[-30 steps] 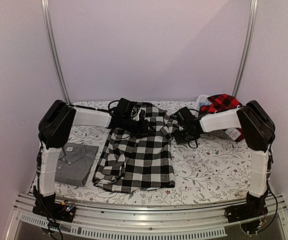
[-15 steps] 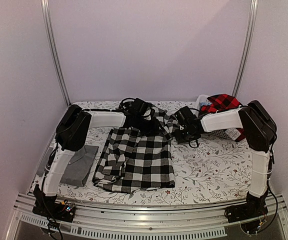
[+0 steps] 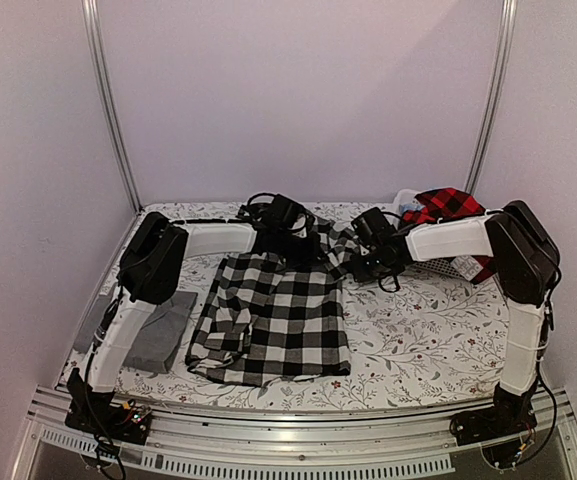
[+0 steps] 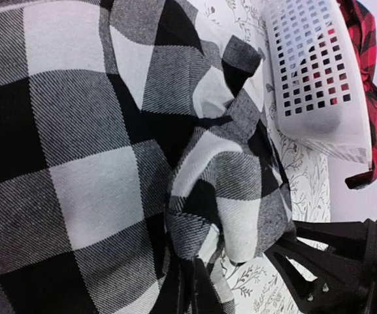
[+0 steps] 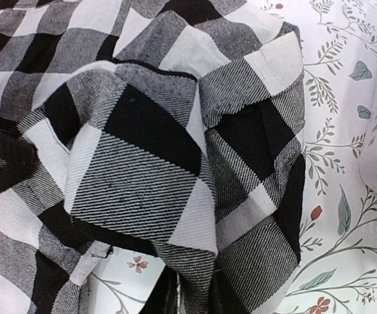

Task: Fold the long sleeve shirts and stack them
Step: Pass from the right arm to the left, then move the right arm to the center of the board with the 1/3-folded shirt.

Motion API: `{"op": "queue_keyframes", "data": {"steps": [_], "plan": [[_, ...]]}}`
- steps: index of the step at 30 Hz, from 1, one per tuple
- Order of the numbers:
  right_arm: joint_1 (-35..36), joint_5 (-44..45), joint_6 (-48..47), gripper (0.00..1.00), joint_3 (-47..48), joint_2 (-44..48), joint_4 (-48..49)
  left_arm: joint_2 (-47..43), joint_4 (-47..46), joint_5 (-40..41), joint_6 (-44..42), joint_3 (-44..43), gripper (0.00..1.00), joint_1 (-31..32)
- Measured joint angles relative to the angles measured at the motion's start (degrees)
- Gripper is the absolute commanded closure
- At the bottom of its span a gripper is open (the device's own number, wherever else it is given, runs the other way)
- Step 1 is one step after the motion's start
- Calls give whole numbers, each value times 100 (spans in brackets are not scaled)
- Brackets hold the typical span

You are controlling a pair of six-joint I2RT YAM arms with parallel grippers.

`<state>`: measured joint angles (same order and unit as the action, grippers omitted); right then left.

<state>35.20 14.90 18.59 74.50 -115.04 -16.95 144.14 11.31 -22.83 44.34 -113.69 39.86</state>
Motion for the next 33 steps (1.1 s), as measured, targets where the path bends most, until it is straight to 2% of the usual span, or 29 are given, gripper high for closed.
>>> {"op": "queue_keyframes", "data": {"steps": [7, 9, 13, 18, 28, 33], "plan": [[-2, -181, -48, 54, -66, 527, 9, -345, 118, -33, -284, 109, 100, -111], [-2, -238, -61, 51, -136, 800, 2, -605, 203, -68, -402, 118, 100, -205], [-24, -352, -44, 51, -151, 1110, 17, -1207, 326, -175, -658, 118, 100, -522], [-238, -511, 37, 54, -105, 1051, 0, -1847, 520, -199, -940, 186, 100, -938], [-251, -981, 175, 48, 70, 603, 9, -3025, 697, -83, -1165, 2041, 100, -1534], [-105, -1231, 282, 47, 201, 271, 61, -3171, 682, -39, -1222, 2588, 100, -1788]]}}
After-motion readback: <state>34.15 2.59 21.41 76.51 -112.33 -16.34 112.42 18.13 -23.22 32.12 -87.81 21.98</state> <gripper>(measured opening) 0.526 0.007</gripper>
